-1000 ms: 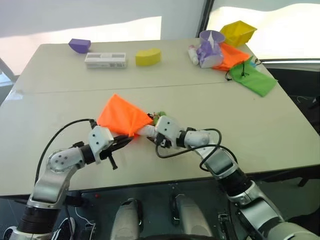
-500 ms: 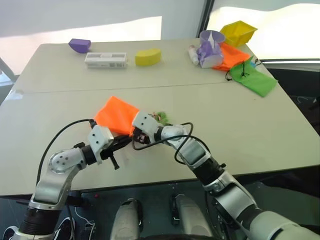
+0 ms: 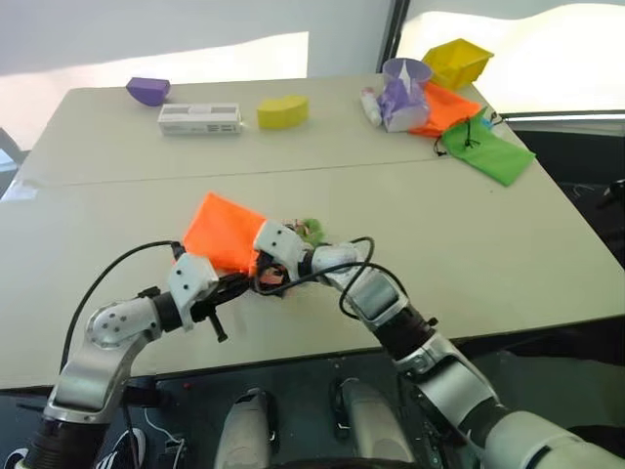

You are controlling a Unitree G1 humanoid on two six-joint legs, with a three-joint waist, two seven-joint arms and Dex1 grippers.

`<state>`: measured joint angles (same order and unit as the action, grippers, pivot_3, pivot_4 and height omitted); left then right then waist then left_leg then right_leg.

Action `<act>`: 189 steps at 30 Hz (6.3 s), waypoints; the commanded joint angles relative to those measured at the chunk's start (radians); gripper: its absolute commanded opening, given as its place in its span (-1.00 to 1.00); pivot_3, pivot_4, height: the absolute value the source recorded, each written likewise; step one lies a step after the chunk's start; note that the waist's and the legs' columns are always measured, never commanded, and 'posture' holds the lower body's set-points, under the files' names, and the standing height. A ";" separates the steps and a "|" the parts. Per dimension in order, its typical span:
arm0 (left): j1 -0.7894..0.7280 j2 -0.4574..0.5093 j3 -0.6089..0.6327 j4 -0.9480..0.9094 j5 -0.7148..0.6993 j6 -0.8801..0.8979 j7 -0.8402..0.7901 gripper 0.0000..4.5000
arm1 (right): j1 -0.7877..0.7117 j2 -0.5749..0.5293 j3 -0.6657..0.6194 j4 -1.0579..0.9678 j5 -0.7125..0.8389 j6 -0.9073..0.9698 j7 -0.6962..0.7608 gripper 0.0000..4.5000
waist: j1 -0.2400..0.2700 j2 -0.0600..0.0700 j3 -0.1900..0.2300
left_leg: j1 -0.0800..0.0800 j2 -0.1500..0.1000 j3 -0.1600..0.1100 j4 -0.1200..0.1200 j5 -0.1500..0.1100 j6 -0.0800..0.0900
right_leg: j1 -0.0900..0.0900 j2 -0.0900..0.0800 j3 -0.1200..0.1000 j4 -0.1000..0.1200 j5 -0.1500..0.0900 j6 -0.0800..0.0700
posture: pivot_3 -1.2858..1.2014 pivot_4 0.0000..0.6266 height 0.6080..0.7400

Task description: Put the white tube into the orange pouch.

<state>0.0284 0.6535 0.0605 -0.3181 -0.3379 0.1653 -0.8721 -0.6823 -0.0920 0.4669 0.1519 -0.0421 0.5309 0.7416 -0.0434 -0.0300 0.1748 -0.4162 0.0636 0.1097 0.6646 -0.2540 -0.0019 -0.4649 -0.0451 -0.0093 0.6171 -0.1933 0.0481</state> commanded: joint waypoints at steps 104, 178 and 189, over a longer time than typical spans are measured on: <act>-0.561 -0.250 -0.205 0.539 0.146 -0.138 -0.041 0.68 | 0.169 -0.313 -0.344 -0.332 0.232 -0.009 -0.084 -1.00 | 0.028 -0.001 0.000 | -0.001 -0.002 0.004 0.001 0.001 0.000 | 0.000 0.002 -0.001 -0.001 0.001 -0.001 | 0.03 -0.52 1.00; -0.494 -0.030 -0.187 0.249 0.064 0.246 -0.157 -0.05 | 0.175 -0.494 -0.465 -0.103 0.257 -0.037 -0.111 -0.82 | 0.029 -0.001 0.000 | 0.002 -0.003 0.000 0.001 0.001 0.000 | 0.003 0.002 -0.001 0.000 0.000 0.001 | 0.03 -0.52 1.00; -0.486 -0.117 -0.030 0.190 -0.111 0.205 -0.114 1.00 | 0.251 -0.590 -0.458 -0.296 0.344 0.052 0.084 0.96 | 0.030 -0.001 0.000 | 0.003 -0.003 -0.001 0.001 0.001 0.000 | 0.004 0.002 -0.001 0.001 0.000 0.001 | 0.03 -0.52 1.00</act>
<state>-0.4376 0.5495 -0.0131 -0.1162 -0.4245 0.4033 -1.0134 -0.4183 -0.6737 0.0353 -0.0974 0.2719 0.5765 0.8077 -0.0136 -0.0307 0.1747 -0.4123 0.0608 0.1090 0.6658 -0.2529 -0.0020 -0.4603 -0.0429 -0.0100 0.6180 -0.1932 0.0490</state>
